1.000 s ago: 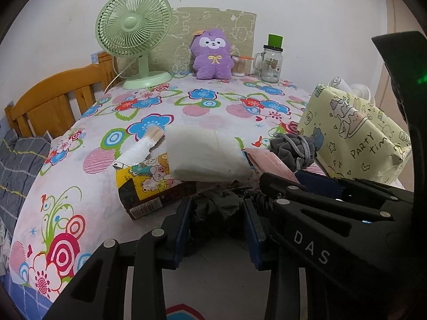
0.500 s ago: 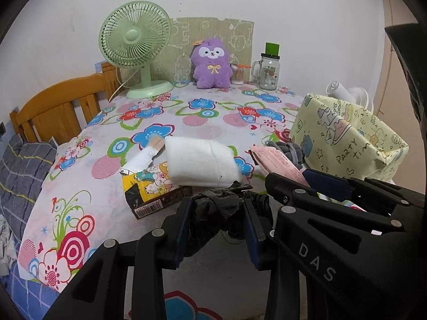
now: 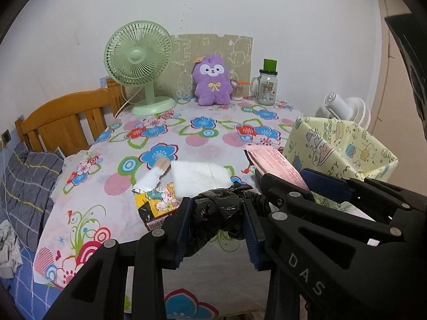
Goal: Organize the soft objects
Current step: 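Grasp the black cloth with the left tool while the right tool holds the pink slip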
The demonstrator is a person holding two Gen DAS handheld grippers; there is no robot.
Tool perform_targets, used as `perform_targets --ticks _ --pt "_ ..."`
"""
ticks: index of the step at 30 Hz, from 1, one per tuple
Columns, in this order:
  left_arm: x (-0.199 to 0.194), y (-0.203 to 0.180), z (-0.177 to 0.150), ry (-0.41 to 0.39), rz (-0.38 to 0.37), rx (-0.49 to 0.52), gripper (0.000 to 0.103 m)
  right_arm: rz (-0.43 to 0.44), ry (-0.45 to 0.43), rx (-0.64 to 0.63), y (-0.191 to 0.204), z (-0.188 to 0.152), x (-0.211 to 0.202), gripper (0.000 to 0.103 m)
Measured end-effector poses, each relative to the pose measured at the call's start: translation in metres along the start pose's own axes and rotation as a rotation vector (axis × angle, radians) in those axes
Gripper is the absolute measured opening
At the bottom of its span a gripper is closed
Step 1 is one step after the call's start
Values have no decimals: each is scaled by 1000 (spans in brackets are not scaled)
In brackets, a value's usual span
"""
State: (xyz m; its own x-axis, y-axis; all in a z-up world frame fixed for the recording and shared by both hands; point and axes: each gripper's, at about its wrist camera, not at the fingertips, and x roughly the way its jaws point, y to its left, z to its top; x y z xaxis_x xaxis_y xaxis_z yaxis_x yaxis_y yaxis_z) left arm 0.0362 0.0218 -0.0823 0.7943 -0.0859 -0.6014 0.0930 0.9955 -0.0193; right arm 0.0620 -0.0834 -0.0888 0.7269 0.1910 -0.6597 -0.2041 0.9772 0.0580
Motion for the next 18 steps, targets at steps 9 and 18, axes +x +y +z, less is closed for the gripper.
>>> perform_targets --ticks 9,18 --pt "-8 3 11 -3 -8 -5 37 -11 -13 -14 5 11 -11 43" --pt "-14 0 26 -24 -10 0 37 -13 -38 -20 3 28 -19 43"
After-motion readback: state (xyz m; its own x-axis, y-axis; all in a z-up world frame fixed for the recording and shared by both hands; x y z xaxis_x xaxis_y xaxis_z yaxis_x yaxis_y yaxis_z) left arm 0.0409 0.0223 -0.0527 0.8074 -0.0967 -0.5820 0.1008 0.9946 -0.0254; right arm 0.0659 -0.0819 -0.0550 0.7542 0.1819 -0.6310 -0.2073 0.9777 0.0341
